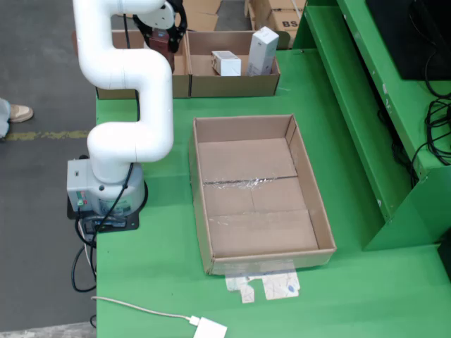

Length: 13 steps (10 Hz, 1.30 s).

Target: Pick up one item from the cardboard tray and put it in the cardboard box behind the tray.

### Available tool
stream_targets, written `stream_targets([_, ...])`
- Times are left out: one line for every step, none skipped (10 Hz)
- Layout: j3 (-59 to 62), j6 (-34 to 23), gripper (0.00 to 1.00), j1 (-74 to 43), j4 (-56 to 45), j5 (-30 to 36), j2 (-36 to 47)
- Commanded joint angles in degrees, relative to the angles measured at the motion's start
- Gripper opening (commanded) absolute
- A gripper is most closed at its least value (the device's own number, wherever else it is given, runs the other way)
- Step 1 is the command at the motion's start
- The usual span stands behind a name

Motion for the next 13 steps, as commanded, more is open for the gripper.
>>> stream_targets([1.40, -1.75, 0.00, -2.24, 1.58, 0.49, -1.17])
stream_targets([1.40, -1.96, 0.00, -2.60, 2.14, 0.30, -0.93])
stream_targets([1.40, -1.96, 0.00, -2.60, 2.14, 0.30, -0.93])
stream_targets([1.40, -1.96, 0.00, -2.60, 2.14, 0.30, -0.93])
stream_targets([1.40, -2.62, 0.00, -3.40, 3.33, 0.64, -1.24])
stream_targets([1.40, -2.79, 0.00, -3.68, 3.70, 0.70, -1.43])
stream_targets([1.40, -3.10, 0.00, -3.80, 4.33, 0.78, -1.68])
stream_targets([1.40, -4.11, 0.00, -3.24, 6.13, 0.71, -2.10])
stream_targets([1.40, -5.41, 0.00, -1.50, 10.68, -0.53, -3.58])
stream_targets([1.40, -5.41, 0.00, -1.50, 10.68, -0.53, -3.58])
stream_targets([1.40, -7.82, 0.00, -2.26, 18.81, -1.34, -6.37])
stream_targets([1.40, -8.94, 0.00, -2.79, 23.71, -2.56, -7.99])
stream_targets([1.40, -10.93, 0.00, -4.07, 32.42, -4.16, -11.29])
